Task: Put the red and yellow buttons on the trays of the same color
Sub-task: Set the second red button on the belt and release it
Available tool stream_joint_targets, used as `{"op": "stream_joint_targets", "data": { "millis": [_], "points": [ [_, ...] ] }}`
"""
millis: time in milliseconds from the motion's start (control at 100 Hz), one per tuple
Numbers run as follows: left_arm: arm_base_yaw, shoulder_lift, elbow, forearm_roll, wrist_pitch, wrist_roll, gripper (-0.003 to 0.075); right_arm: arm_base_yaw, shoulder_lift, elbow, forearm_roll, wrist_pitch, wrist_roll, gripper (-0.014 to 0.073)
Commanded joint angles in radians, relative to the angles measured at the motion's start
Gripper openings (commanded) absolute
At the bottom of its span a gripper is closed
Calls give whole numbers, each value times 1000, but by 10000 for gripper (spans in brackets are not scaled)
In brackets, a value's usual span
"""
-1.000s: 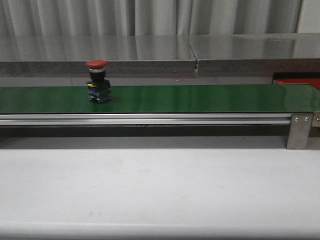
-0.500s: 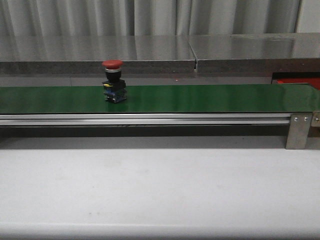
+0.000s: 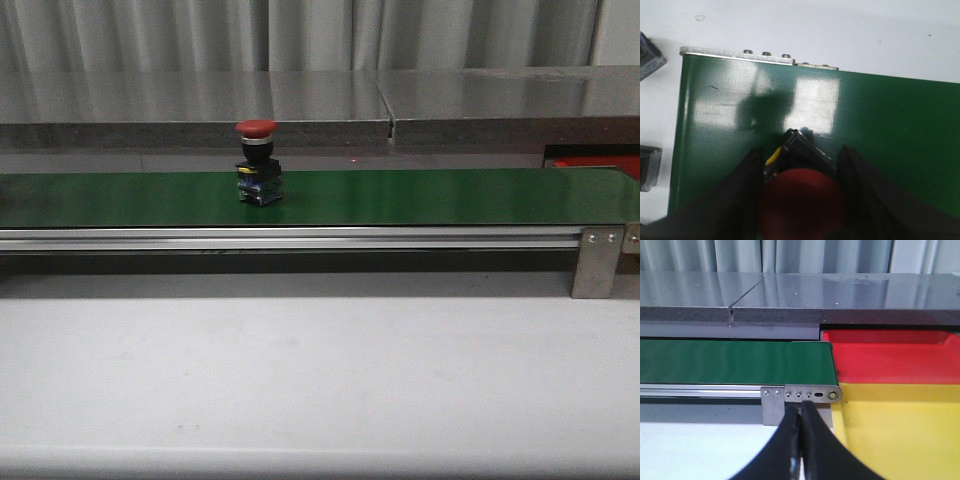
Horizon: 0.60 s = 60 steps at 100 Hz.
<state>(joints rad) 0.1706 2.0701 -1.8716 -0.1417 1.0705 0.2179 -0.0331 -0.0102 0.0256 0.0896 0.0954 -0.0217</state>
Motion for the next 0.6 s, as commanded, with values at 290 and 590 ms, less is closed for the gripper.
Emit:
{"op": "stream_joint_targets", "data": {
  "millis": [290, 590],
  "points": [
    [-8, -61, -40, -34, -19, 2, 626, 2, -11, -18, -8, -90, -6, -67],
    [-24, -78, -184, -106, 50, 2, 643, 2, -11, -18, -9, -132, -6, -67]
  ]
}}
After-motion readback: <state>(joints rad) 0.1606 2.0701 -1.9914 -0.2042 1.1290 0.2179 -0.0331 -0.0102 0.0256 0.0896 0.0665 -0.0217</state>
